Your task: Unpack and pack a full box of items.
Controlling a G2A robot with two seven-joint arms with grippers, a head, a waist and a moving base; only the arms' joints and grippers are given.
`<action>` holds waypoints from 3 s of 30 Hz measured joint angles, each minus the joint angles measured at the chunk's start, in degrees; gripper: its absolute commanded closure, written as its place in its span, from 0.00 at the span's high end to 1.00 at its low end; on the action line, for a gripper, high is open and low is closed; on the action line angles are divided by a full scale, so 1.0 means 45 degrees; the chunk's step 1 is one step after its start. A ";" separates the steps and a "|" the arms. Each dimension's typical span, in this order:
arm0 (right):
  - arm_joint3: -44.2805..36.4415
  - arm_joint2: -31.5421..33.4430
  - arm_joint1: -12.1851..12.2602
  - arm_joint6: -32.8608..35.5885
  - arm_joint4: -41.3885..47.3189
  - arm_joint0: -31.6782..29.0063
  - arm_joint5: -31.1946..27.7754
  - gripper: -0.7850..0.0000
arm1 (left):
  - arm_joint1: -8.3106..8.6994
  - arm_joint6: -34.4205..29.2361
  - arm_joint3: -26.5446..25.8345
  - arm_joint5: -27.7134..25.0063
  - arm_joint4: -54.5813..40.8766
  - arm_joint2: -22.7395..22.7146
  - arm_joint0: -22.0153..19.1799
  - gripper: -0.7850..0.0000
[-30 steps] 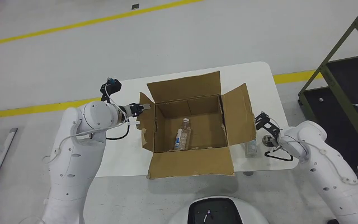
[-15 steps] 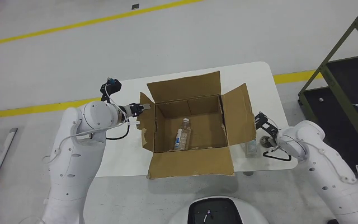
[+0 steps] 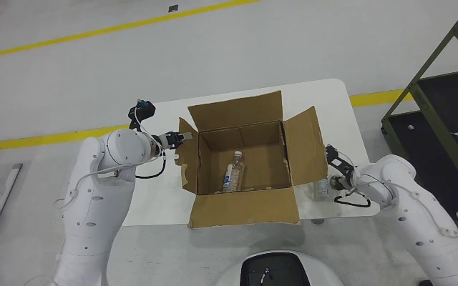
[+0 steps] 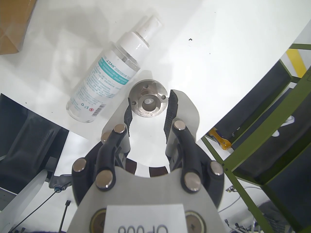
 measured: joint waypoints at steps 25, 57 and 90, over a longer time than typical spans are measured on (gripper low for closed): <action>0.1397 -0.0641 -0.0042 -0.0259 -0.0071 0.0633 0.0234 0.00 | 0.0000 0.0000 0.0000 0.0000 0.0000 0.0000 0.0000 1.00; -0.1892 0.4418 0.0453 -0.2951 1.4170 -0.0861 -0.1772 0.00 | 0.0329 0.2041 -0.1199 0.0838 0.0362 -0.2245 0.1447 1.00; 0.1530 -0.4006 -0.0771 -0.4626 1.0123 0.4717 -0.0579 0.00 | 0.0327 0.2038 -0.1195 0.0837 0.0357 -0.2242 0.1442 1.00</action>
